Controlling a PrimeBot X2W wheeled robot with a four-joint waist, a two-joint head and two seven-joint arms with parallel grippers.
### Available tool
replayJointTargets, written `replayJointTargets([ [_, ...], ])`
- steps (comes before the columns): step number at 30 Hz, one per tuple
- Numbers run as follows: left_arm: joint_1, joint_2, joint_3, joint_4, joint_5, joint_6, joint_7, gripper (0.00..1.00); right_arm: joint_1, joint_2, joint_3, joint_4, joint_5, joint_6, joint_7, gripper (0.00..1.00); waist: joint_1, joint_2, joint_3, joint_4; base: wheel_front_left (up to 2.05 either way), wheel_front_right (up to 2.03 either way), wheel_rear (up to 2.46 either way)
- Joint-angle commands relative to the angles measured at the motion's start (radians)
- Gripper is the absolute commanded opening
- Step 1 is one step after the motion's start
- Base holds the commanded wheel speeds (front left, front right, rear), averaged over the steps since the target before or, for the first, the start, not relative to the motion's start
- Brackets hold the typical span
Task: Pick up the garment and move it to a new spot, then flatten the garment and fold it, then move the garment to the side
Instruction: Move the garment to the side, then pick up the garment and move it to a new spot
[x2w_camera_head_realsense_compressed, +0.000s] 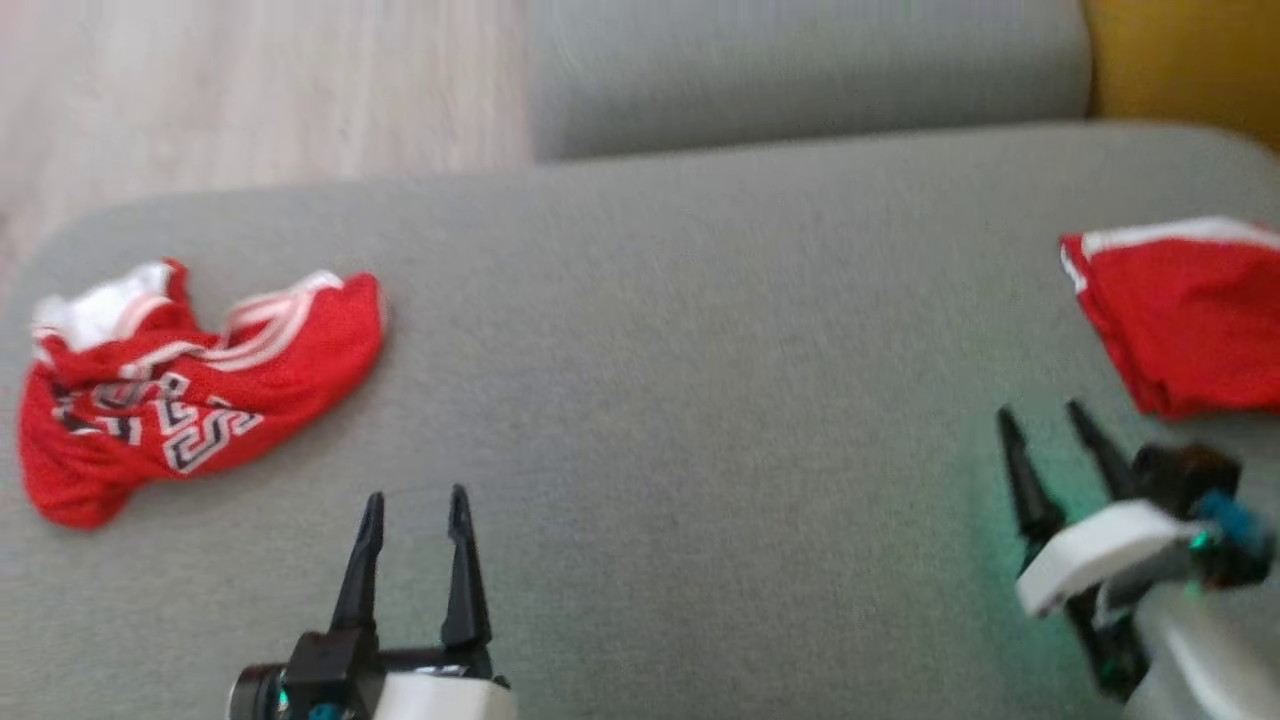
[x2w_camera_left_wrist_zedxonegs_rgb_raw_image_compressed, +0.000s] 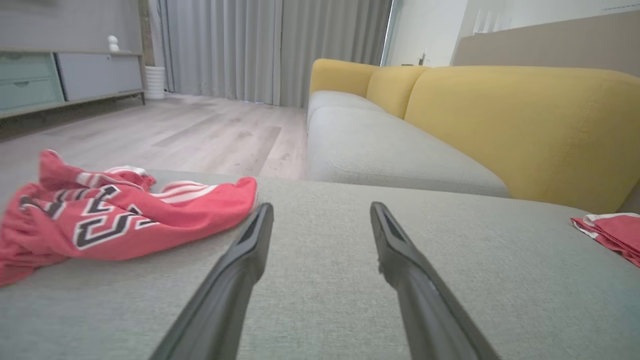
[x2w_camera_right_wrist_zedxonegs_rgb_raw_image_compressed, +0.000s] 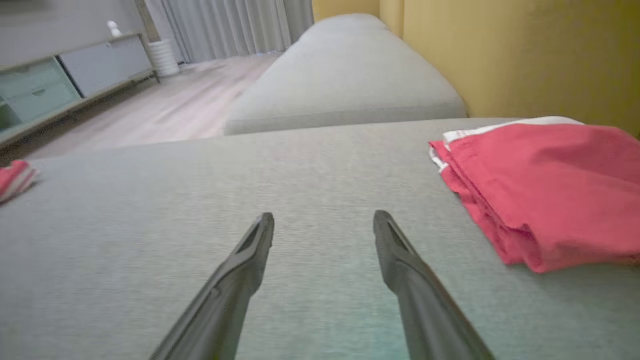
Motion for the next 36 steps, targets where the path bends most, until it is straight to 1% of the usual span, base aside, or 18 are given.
replayJointTargets([
  [1,-0.027,-0.002,0.043,-0.03,0.016,-0.006,-0.005,1.0,0.008,0.004,-0.009,-0.058,-0.023,0.004,-0.013,1.0,0.0004,0.0,-0.066,0.039,0.0,0.0,0.0],
  [8,0.016,-0.002,0.081,-0.024,0.061,-0.041,-0.005,1.0,0.234,0.158,-0.194,-0.347,-0.18,0.004,-0.014,1.0,0.0004,0.0,-0.146,0.068,0.0,0.0,0.0],
  [10,0.033,-0.002,0.089,-0.022,0.083,-0.053,-0.005,1.0,0.297,0.18,-0.212,-0.42,-0.211,0.004,-0.014,1.0,0.0004,0.0,-0.16,0.071,0.0,0.0,0.0],
  [12,0.05,-0.002,0.093,-0.022,0.099,-0.066,-0.005,1.0,0.35,0.189,-0.203,-0.472,-0.235,0.004,-0.014,1.0,0.0004,0.0,-0.17,0.07,0.0,0.0,0.0],
  [15,0.067,-0.002,0.094,-0.026,0.124,-0.079,-0.005,1.0,0.394,0.2,-0.21,-0.504,-0.244,0.004,-0.014,1.0,0.0004,0.0,-0.179,0.068,0.0,0.0,0.0],
  [20,0.114,-0.002,0.115,-0.041,0.118,-0.082,-0.005,1.0,0.453,0.212,-0.206,-0.54,-0.263,0.004,-0.014,1.0,0.0004,0.0,-0.195,0.056,0.0,0.0,0.0],
  [29,0.14,-0.002,0.12,-0.041,0.124,-0.09,-0.005,1.0,0.466,0.219,-0.205,-0.526,-0.257,0.004,-0.014,1.0,0.0004,0.0,-0.21,0.051,0.0,0.0,0.0],
  [36,0.142,-0.002,0.116,-0.05,0.118,-0.079,-0.005,1.0,0.471,0.223,-0.211,-0.522,-0.255,0.004,-0.014,1.0,0.0004,0.0,-0.212,0.05,0.0,0.0,0.0],
])
